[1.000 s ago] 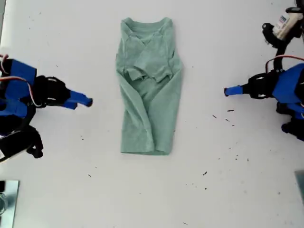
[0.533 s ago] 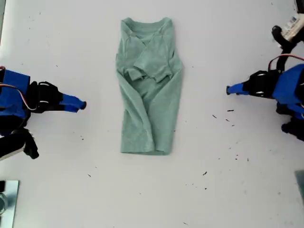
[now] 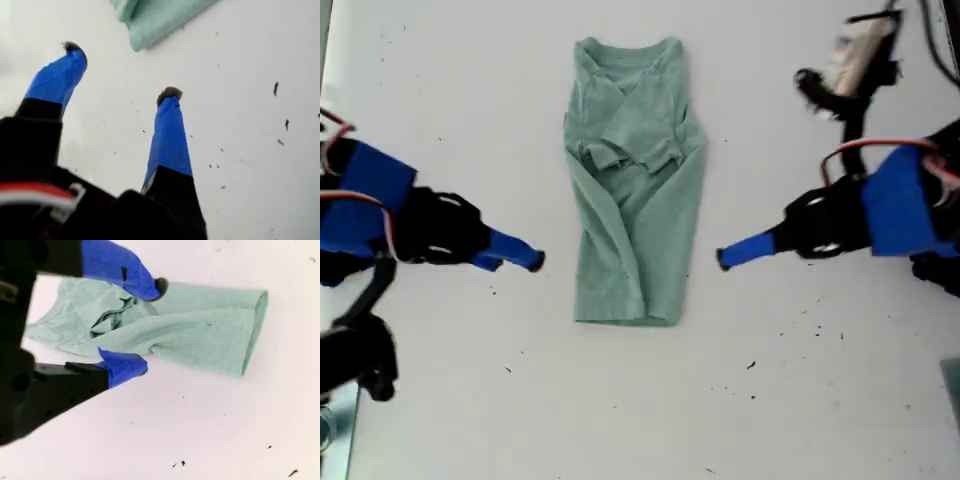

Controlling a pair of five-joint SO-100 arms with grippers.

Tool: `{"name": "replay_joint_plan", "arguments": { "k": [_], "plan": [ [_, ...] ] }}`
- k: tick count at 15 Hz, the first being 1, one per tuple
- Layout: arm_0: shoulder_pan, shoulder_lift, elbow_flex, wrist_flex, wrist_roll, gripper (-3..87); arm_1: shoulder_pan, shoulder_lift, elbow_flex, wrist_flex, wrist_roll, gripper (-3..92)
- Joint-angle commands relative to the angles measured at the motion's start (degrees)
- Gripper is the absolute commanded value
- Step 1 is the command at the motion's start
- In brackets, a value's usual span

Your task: Fold t shirt

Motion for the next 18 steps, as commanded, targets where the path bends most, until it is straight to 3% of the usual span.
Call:
{"name": "replay_joint_plan", "arguments": {
  "k": [1, 6, 13, 14, 16, 17, 18],
  "plan": [
    [2.7, -21.4, -26.7, 8.2, 2.5, 22.2, -4.9, -23.5, -28.6, 5.9, 2.4, 33.3],
    [1.7, -43.2, -35.2, 8.5, 5.8, 24.2, -5.7, -45.4, -38.0, 4.5, 1.9, 33.8],
    [-2.7, -51.7, -35.8, 0.7, 9.0, 25.4, -3.4, -61.7, -45.0, 1.1, -1.1, 32.3],
    [-3.1, -56.3, -37.4, -0.2, 9.6, 23.3, -3.2, -64.1, -44.9, 0.4, -1.2, 30.1],
    [-1.8, -66.4, -42.5, -0.5, 10.1, 2.7, -2.6, -69.9, -45.1, -1.7, -2.5, 16.9],
    [-0.7, -70.2, -46.1, -0.7, 12.0, -0.2, -2.5, -71.7, -45.2, -1.7, -2.9, 5.7],
    [0.1, -71.6, -48.4, 0.1, 12.7, -0.3, -2.8, -72.1, -45.0, -1.6, -3.4, 1.2]
  ]
}}
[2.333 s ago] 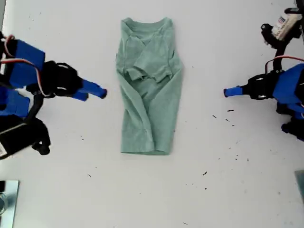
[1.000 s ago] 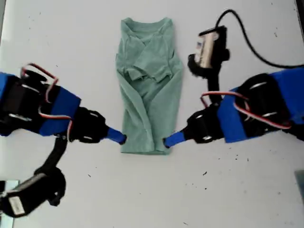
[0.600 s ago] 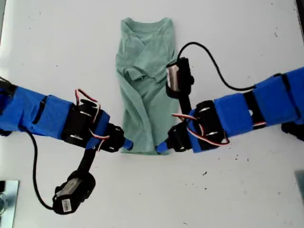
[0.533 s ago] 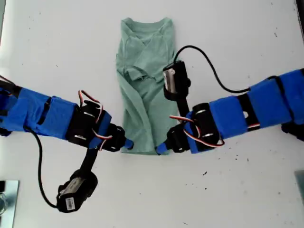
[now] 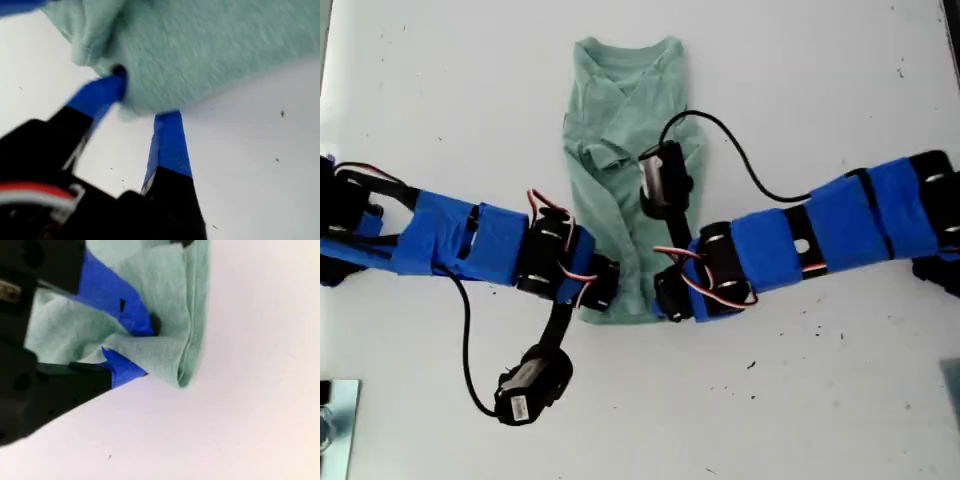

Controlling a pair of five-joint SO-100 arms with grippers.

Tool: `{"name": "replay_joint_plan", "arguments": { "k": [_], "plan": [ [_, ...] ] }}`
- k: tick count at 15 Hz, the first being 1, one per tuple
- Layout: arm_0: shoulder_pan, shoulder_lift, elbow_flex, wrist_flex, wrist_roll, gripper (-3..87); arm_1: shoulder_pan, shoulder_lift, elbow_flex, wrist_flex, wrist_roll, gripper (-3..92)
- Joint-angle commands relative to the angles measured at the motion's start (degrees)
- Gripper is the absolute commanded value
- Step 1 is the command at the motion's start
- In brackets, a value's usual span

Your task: Fold t shirt

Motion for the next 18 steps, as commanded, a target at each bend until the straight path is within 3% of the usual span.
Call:
{"name": "replay_joint_plan", "arguments": {
  "k": [1, 4, 7, 11, 14, 18],
  "plan": [
    [2.4, -1.0, -3.6, 1.6, 1.4, -0.3, 0.3, -0.8, 0.1, 0.6, -2.4, 1.2],
    [4.7, 13.3, -4.7, 2.4, 3.2, -0.3, -2.2, 8.8, -11.3, 10.4, -5.9, 1.3],
    [7.6, 23.2, -4.7, 0.3, 4.6, -0.3, -7.0, 25.0, -10.6, 10.3, -5.4, 1.4],
    [12.3, 23.6, -4.7, -4.8, 1.1, -0.3, -9.9, 27.9, -5.9, 2.9, -5.1, 1.4],
    [6.0, 26.4, -3.7, -2.8, 4.3, -0.3, -1.1, 27.5, -4.9, 1.8, -14.0, 1.4],
    [-15.7, 31.2, -2.6, 2.7, 17.8, -0.3, 19.8, 27.0, -5.4, 1.1, -30.5, 1.4]
  ]
}}
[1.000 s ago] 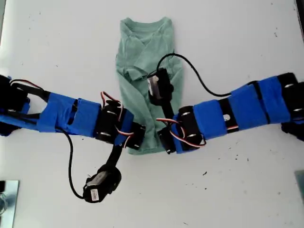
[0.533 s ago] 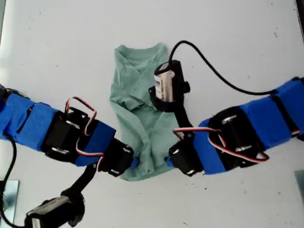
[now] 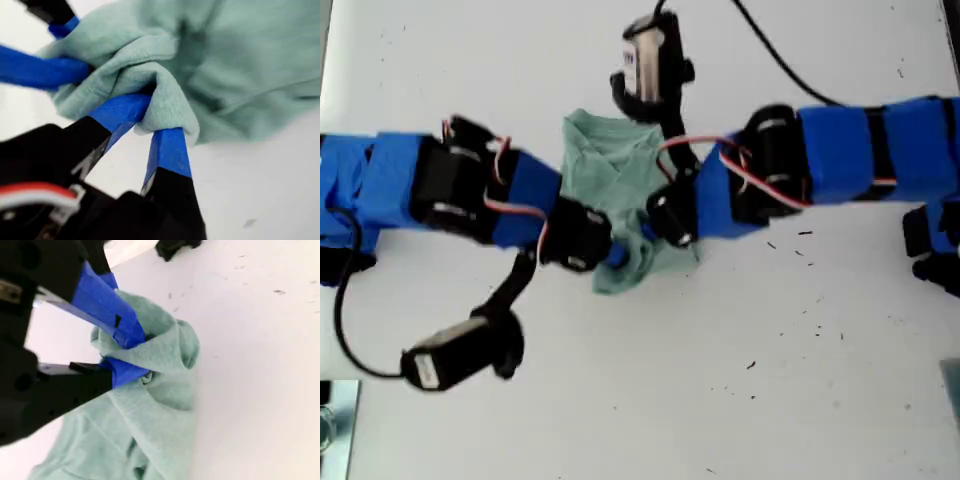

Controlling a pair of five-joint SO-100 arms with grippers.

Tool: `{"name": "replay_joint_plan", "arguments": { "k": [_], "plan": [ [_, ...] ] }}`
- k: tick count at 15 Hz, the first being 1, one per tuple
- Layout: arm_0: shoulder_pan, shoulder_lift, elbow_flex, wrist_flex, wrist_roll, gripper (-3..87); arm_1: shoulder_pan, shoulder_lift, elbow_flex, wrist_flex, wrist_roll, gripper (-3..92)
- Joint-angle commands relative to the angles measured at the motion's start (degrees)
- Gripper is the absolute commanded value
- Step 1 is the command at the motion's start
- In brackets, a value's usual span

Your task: Fold t shirt

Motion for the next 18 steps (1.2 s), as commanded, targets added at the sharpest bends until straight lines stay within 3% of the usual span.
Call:
{"name": "replay_joint_plan", "arguments": {
  "k": [1, 4, 5, 6, 8, 9, 11, 13, 16, 18],
  "plan": [
    [-12.8, 4.5, -0.2, 1.3, 7.0, -0.3, 10.3, 3.5, -0.7, -2.6, -6.5, 1.4],
    [-15.8, 3.9, -0.1, 1.8, 9.3, -0.3, 12.3, 1.9, -1.3, -3.2, -7.6, 1.2],
    [-16.3, 5.3, 0.4, 1.8, 10.1, 15.9, 13.6, 2.1, -0.7, -2.5, -7.7, 2.8],
    [-19.0, 7.6, 1.2, 4.0, 10.4, 27.2, 16.3, 3.1, -0.9, -0.6, -8.1, 18.7],
    [-27.9, 19.2, 12.8, 4.4, 11.4, 30.0, 25.3, 10.9, 2.2, 3.9, -7.8, 35.1],
    [-32.0, 26.5, 20.4, 2.8, 12.4, 30.0, 29.7, 17.1, 5.4, 4.7, -10.1, 60.5],
    [-37.4, 40.2, 33.9, 0.4, 13.0, 29.4, 37.3, 32.0, 15.1, 7.1, -10.2, 52.7],
    [-36.8, 50.9, 45.5, -1.7, 11.0, 28.1, 41.2, 48.9, 30.5, 7.1, -8.3, 46.8],
    [-26.5, 72.2, 74.2, -12.7, 2.3, 22.0, 38.7, 81.9, 64.7, 4.2, -0.5, 29.9],
    [-16.0, 89.9, 92.7, -21.3, -5.2, 7.6, 30.6, 110.8, 89.5, 5.8, 9.9, 21.7]
  ]
}}
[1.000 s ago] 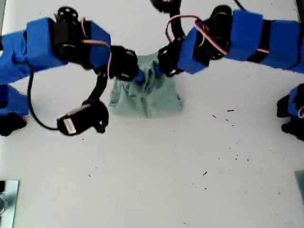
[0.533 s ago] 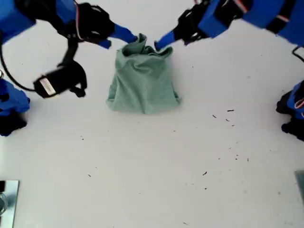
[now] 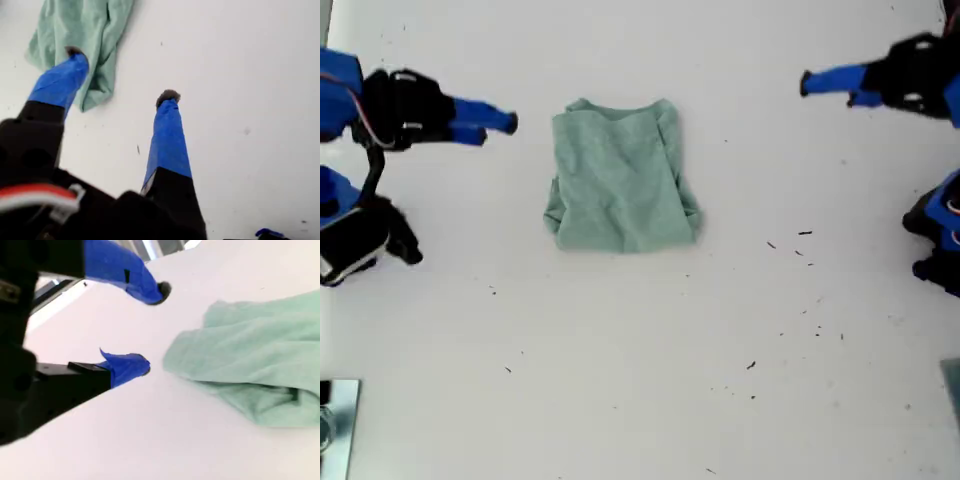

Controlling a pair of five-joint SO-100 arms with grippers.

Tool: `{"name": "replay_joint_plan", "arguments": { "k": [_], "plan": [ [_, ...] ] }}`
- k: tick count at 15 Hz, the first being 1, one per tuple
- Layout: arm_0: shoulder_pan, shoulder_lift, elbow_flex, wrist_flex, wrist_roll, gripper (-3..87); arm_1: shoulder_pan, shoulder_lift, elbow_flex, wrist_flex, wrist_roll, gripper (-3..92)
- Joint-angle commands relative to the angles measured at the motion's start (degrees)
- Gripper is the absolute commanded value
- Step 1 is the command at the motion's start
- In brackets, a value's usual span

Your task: Fold t shirt

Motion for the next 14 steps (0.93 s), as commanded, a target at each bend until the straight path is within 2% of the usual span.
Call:
{"name": "replay_joint_plan", "arguments": {
  "k": [1, 2, 3, 4, 5, 6, 7, 8, 9, 14],
  "plan": [
    [12.1, 22.4, 20.0, -9.0, -8.6, 4.0, -12.6, 25.8, 23.1, 0.5, 12.8, 15.4],
    [15.7, 35.2, 29.4, -9.4, -13.0, 0.2, -19.1, 25.1, 28.8, -3.4, 15.9, 14.2],
    [17.4, 48.3, 38.8, -7.9, -15.1, 1.6, -20.8, 25.6, 35.1, -4.2, 19.3, 14.2],
    [18.2, 45.9, 41.3, -6.5, -17.7, 5.7, -20.5, 25.6, 42.7, -6.0, 23.3, 14.1],
    [17.8, 46.8, 42.5, -1.6, -15.2, 9.0, -20.0, 23.7, 43.1, -6.0, 19.1, 14.5],
    [18.1, 48.2, 42.6, -1.6, -9.1, 11.7, -17.6, 25.6, 43.2, -6.3, 17.5, 14.3],
    [18.3, 47.7, 43.0, -2.0, -8.6, 11.7, -16.3, 25.4, 43.2, -6.2, 11.8, 14.6],
    [18.4, 47.8, 42.8, -1.9, -8.6, 11.7, -15.6, 25.4, 43.2, -6.2, -3.2, 14.4],
    [18.5, 47.8, 42.8, -1.9, -8.6, 11.7, -15.2, 25.4, 43.2, -6.0, -10.9, 14.0],
    [18.4, 47.9, 42.8, -1.9, -8.6, 11.7, -15.6, 25.4, 43.2, -6.0, -11.3, 13.4]
  ]
}}
